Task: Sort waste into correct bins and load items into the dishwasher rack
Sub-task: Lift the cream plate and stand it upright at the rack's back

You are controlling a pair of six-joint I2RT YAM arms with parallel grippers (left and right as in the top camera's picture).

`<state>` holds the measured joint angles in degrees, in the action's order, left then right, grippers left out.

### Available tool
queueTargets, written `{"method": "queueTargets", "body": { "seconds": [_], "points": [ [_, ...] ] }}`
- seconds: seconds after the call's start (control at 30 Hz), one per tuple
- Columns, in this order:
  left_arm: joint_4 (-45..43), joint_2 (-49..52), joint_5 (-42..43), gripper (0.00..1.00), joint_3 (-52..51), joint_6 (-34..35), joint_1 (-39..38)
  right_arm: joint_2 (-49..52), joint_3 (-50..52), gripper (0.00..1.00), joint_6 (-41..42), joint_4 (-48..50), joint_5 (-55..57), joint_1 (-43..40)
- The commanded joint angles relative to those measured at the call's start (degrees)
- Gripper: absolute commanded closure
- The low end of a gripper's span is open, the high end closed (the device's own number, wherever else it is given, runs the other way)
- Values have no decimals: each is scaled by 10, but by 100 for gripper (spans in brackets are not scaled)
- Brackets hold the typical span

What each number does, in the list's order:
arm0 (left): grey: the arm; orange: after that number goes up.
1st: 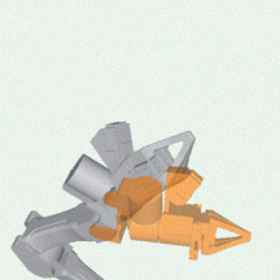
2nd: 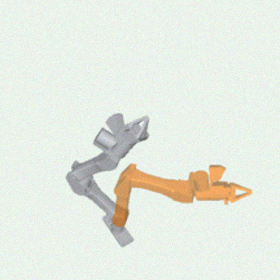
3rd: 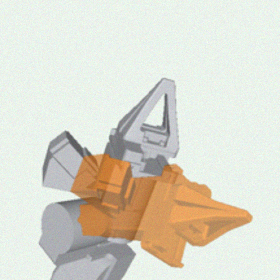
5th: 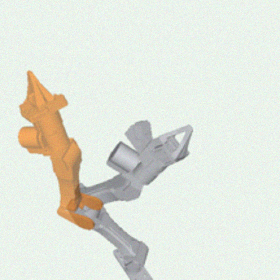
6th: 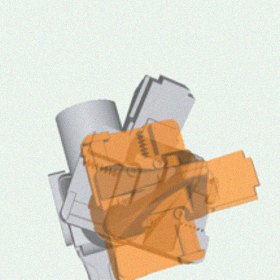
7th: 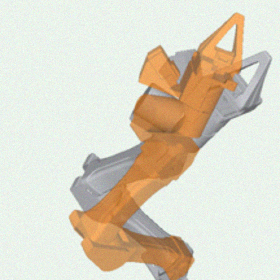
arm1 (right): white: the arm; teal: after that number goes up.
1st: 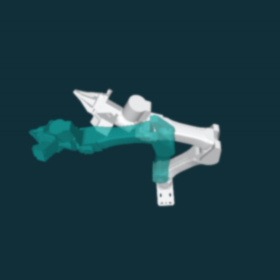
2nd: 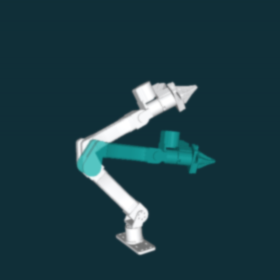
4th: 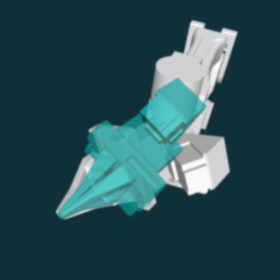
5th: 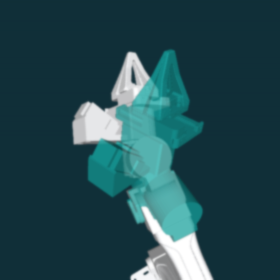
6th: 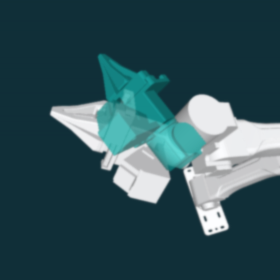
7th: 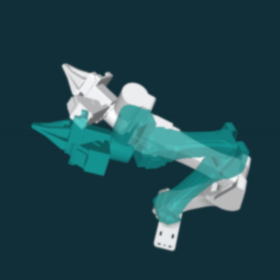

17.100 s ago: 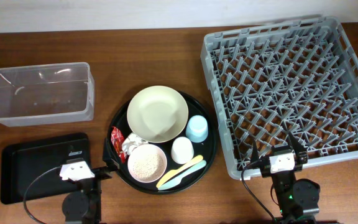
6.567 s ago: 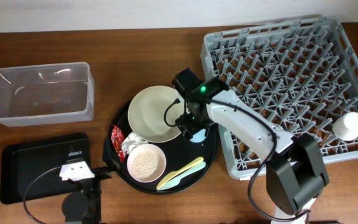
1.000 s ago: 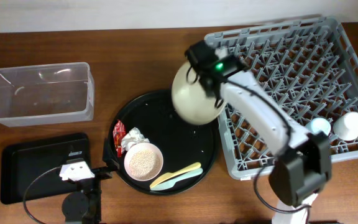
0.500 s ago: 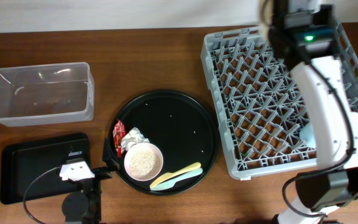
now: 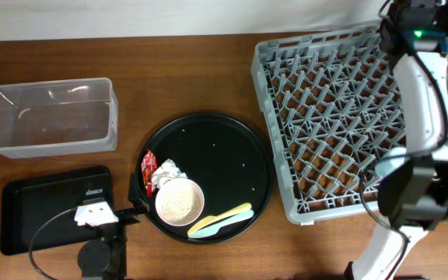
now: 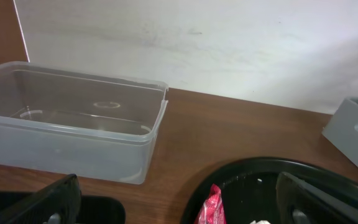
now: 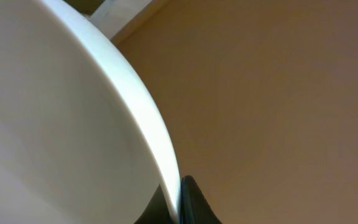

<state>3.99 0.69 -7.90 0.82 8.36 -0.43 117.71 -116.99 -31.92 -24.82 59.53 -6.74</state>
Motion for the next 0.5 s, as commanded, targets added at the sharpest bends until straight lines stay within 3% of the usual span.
{"method": "queueTargets", "body": {
  "seconds": [0.0,0.3,0.47],
  "points": [
    [-1,-3,6,1,-3,-10,3,28,-4,96,-37,19,27,-2],
    [-1,-3,6,1,-3,-10,3,77,-4,96,-93,117,78,-12],
    [-1,-3,6,1,-3,-10,3,83,-3,96,-108,115,65,-24]
  ]
}}
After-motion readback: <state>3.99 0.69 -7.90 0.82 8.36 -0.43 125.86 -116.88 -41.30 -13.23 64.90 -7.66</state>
